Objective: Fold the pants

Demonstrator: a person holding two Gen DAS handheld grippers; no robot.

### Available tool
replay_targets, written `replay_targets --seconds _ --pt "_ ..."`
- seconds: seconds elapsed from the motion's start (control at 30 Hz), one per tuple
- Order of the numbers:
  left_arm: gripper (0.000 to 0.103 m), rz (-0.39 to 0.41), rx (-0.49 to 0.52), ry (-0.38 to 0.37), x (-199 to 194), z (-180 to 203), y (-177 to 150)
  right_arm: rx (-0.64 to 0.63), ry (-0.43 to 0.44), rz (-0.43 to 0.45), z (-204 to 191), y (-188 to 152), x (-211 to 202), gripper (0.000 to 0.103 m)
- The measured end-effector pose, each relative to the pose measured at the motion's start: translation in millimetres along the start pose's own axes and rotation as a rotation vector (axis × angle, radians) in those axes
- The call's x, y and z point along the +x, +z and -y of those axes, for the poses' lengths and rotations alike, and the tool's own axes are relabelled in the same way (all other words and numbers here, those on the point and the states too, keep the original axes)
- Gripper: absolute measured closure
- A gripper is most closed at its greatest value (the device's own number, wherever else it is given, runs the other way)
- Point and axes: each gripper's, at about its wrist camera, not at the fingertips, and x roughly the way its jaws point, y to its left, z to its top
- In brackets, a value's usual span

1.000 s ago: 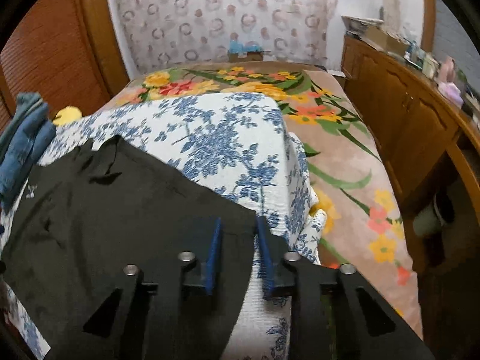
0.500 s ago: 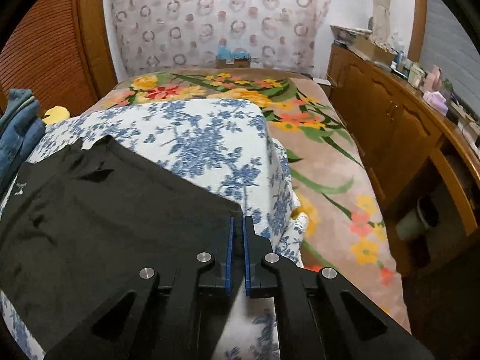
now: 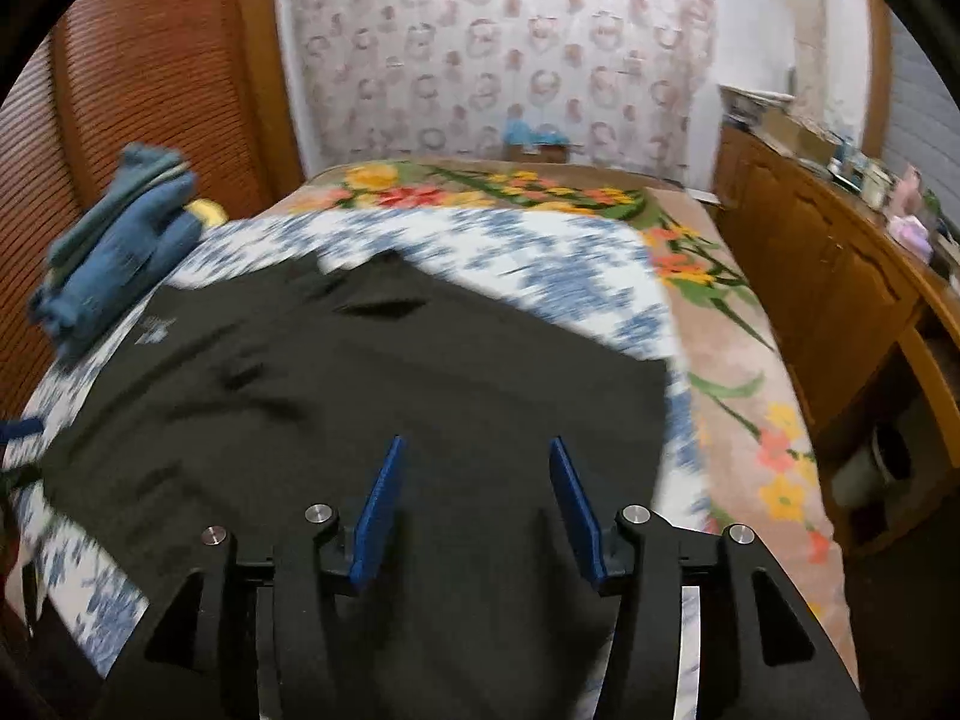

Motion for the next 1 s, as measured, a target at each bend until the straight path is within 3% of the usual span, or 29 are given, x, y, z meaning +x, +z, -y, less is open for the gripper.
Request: replay_targets --seconds 0.17,0.33,0.6,0.83,0.93,1.0 --pt "0.039 -0.006 -0.013 -0.008 2 -3 -1 -0.041 0.017 -0.037 -23 -17 4 0.049" --pt "0.044 -0.028 -0.017 -0.005 6 -3 -9 -0.061 -0.040 -0.072 -25 -28 10 0.048" --pt "0.056 -0.017 -0.012 0.004 3 1 -14 -0.053 -0.110 -0.058 -34 -28 8 0.033" --pt "0.064 -0.008 -0.001 -0.009 3 8 -18 -0.018 -0.107 -0.066 -42 -30 13 0.028" --pt "0.076 -0.007 0.003 -0.024 2 10 -19 0.002 -0.106 -0.068 -47 -30 8 0.028" --pt "0.089 -0.009 0.000 -0.039 3 11 -19 0.014 -0.100 -0.072 -46 -31 6 0.028"
